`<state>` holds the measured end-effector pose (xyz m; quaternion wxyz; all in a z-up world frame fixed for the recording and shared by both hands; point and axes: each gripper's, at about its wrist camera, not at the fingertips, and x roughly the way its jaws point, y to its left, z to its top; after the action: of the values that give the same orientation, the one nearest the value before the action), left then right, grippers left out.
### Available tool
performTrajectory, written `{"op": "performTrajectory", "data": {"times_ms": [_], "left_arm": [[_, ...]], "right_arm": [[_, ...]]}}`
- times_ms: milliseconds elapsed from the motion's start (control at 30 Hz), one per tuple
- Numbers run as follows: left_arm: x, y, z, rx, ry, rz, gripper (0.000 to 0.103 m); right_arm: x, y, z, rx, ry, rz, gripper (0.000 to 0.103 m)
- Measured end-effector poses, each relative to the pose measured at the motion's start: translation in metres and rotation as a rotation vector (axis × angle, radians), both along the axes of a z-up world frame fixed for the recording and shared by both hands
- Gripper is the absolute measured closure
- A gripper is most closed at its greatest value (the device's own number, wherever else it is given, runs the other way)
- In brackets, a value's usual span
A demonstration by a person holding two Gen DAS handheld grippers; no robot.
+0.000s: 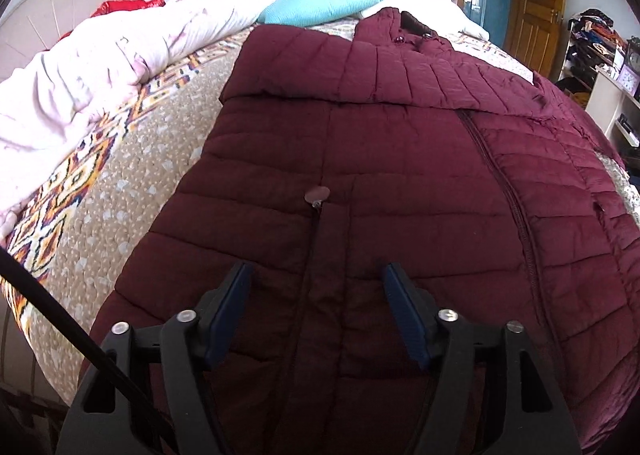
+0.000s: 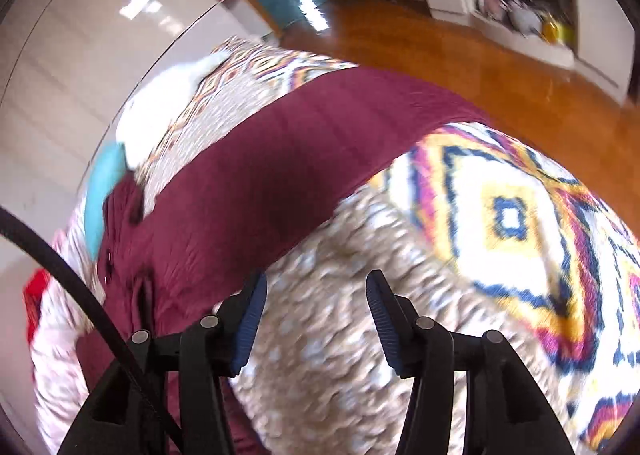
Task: Fold large clothes
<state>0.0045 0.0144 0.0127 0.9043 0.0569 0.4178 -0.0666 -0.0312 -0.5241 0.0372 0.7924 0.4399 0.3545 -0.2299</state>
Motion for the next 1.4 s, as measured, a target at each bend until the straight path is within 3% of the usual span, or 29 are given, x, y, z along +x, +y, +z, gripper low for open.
{"op": "performTrajectory", "data": {"times_ms": [333, 533, 567, 600, 667, 767, 933, 1067, 1167, 1233, 1400], "left_arm": [[0.004, 0.002, -0.01, -0.009, -0.044, 0.015, 0.02], [0.005, 0.001, -0.012, 0.001, -0.058, 0.022, 0.017], [0.005, 0.001, -0.012, 0.001, -0.058, 0.022, 0.017], [0.005, 0.001, -0.013, 0.001, -0.059, 0.023, 0.017], [0.005, 0.001, -0.012, 0.0, -0.058, 0.022, 0.017], [0.005, 0.002, -0.013, -0.007, -0.059, 0.023, 0.017], [0.004, 0.004, -0.013, -0.016, -0.061, 0.023, 0.017], [0.005, 0.005, -0.012, -0.024, -0.059, 0.024, 0.017], [0.005, 0.004, -0.008, -0.012, -0.039, 0.027, 0.017], [0.002, 0.002, -0.001, 0.006, -0.023, 0.03, 0.017], [-0.014, 0.001, 0.044, -0.07, -0.075, -0.026, 0.018]], "right_arm": [[0.007, -0.089, -0.036, 0.223, -0.172, -0.242, 0.047], [0.029, -0.111, -0.036, 0.233, -0.179, -0.282, 0.047], [0.033, -0.112, -0.035, 0.224, -0.17, -0.284, 0.051], [0.037, -0.114, -0.035, 0.212, -0.146, -0.287, 0.069], [0.037, -0.118, -0.032, 0.201, -0.125, -0.282, 0.088], [0.042, -0.109, 0.002, 0.101, -0.141, -0.251, 0.093], [0.078, -0.032, 0.105, -0.223, -0.189, 0.053, 0.095], [0.107, 0.082, 0.148, -0.309, -0.287, 0.437, 0.095], [0.123, 0.16, 0.137, -0.341, -0.262, 0.664, 0.095], [0.133, 0.206, 0.111, -0.35, -0.201, 0.781, 0.095], [0.162, 0.245, 0.039, -0.292, -0.055, 0.853, 0.095]]}}
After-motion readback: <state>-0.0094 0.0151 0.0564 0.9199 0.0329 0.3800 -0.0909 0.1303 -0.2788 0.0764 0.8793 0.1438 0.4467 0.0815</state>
